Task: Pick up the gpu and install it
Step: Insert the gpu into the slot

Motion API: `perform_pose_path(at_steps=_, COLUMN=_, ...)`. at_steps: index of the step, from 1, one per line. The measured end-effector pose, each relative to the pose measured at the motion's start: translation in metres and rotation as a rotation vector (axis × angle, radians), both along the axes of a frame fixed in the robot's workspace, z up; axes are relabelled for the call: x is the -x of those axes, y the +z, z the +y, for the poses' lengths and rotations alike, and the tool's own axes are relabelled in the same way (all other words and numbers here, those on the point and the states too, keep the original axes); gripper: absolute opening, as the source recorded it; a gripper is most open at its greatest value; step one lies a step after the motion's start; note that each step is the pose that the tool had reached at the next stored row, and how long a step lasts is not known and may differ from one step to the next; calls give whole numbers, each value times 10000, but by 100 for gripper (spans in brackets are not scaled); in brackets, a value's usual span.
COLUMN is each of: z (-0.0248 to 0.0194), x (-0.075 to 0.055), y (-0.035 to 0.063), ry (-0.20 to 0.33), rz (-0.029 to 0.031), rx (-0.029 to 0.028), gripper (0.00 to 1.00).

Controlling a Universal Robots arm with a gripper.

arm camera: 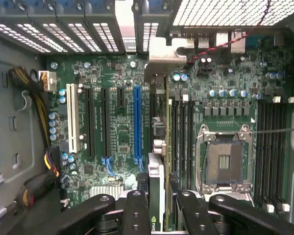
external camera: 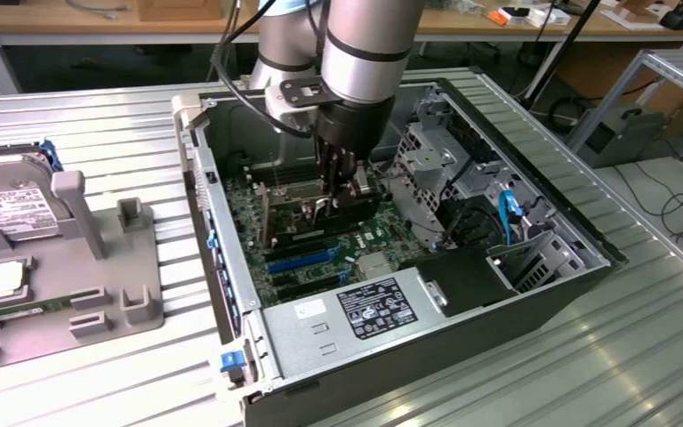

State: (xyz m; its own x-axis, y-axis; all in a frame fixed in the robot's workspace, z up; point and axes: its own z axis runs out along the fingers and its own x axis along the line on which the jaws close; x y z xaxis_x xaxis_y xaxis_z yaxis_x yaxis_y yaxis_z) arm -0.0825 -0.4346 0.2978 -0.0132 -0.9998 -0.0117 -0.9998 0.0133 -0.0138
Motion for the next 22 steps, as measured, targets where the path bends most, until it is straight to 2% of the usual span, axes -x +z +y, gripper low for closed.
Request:
perform_pose_path(at_steps=2, z=-28, x=28, y=-13, ry=0, rz=0, rx=-1, gripper=27)
perform_pose_path(at_steps=5, z=-129, x=83, y=-69, ry=1, rz=-1, rx=-8, gripper=27)
perform_pose_path(at_steps=8, z=-146, x=159, y=-91, ry=0, rz=-1, rx=-8, gripper=27)
perform_pose_path(at_steps=11, z=-200, x=204, y=-121, ry=-1, rz=-1, rx=-7, gripper=27)
perform_pose_path(at_steps=15, z=-224, x=260, y=-139, ry=1, rz=-1, rx=-8, gripper=27)
perform_pose_path(at_steps=18, z=-258, x=315, y=-147, ry=1, rz=0, rx=-7, gripper=27)
perform_pose_path(at_steps=22, z=-284, x=328, y=-202, ry=1, rz=0, rx=-6, gripper=27)
